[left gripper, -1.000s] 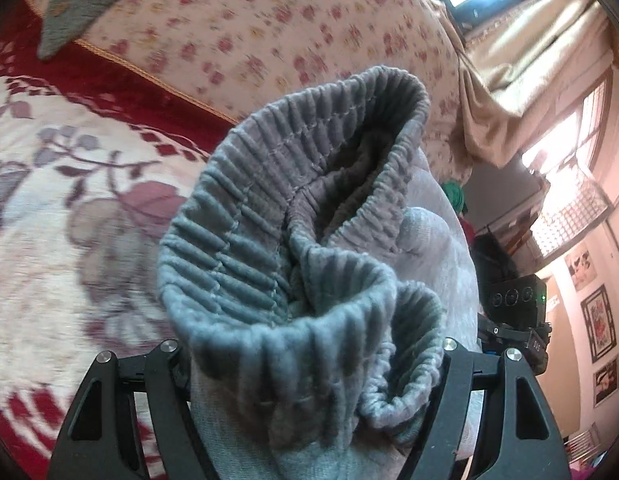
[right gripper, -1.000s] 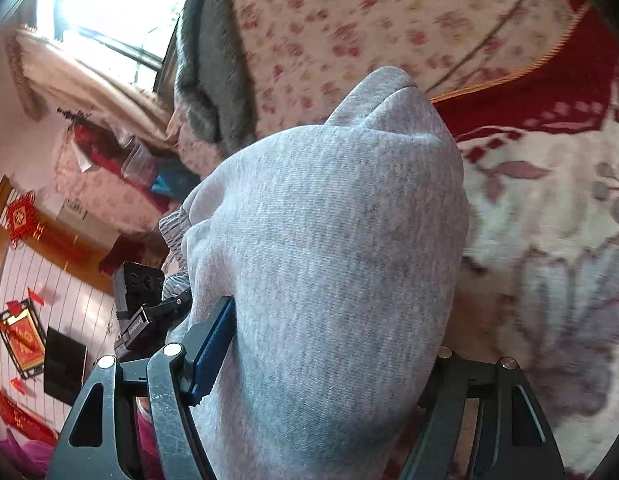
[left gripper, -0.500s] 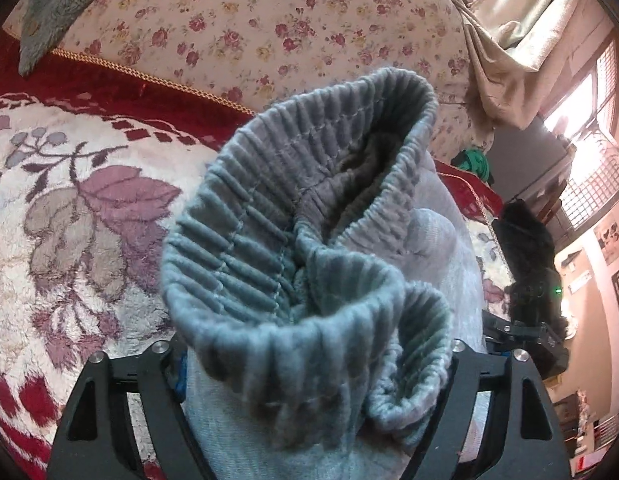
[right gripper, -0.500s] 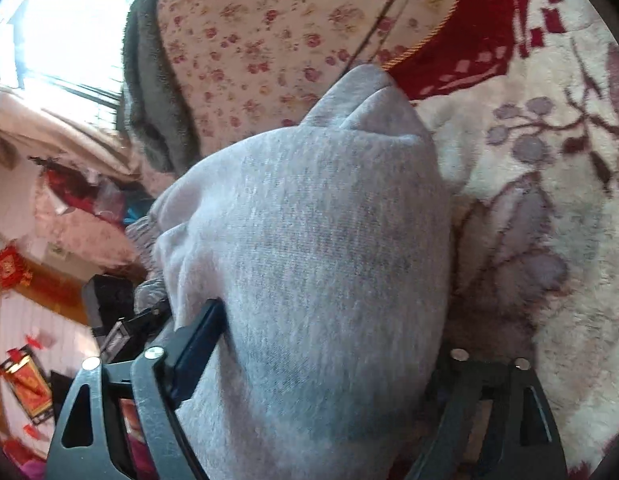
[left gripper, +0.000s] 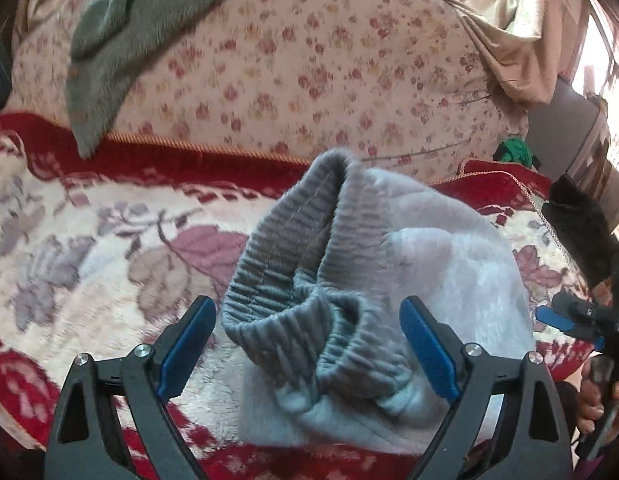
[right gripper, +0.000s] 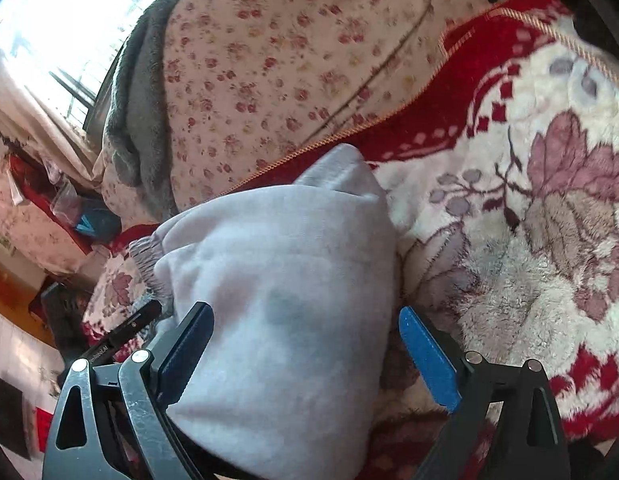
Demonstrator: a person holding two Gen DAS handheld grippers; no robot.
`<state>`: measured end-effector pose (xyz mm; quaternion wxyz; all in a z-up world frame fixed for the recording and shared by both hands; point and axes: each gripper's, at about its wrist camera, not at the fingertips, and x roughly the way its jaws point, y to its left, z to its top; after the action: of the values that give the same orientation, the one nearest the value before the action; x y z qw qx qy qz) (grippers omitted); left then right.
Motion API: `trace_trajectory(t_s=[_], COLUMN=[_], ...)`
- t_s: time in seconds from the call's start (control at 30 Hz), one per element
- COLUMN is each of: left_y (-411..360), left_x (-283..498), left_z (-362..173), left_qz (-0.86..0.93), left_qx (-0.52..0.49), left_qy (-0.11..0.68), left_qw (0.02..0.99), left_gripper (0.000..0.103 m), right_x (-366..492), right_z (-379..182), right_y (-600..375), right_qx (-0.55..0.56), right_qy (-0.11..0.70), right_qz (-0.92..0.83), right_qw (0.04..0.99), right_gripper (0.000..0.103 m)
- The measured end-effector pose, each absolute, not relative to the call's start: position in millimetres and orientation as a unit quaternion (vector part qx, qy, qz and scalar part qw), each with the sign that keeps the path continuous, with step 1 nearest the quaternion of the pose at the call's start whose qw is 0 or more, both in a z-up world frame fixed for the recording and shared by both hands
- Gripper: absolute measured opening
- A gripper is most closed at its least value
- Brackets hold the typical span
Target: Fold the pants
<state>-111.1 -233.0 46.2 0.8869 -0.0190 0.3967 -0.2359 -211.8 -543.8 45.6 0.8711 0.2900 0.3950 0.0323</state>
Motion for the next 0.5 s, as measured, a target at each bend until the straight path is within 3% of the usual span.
trace_trajectory(t_s=[0.5], left_y=[-248], left_x=[-140], left_z=[70], left_qz=[-0.214], left_qx=[0.005], left_qy=[0.347], left_qw=[0.913], left_gripper=[0.093], right_x=[-215], right_z=[67], right_y=[-467], right_qx=[0.164], right_qy=[0.393], right_qz=[0.000], right_qw=[0.905], right_gripper=[0.098])
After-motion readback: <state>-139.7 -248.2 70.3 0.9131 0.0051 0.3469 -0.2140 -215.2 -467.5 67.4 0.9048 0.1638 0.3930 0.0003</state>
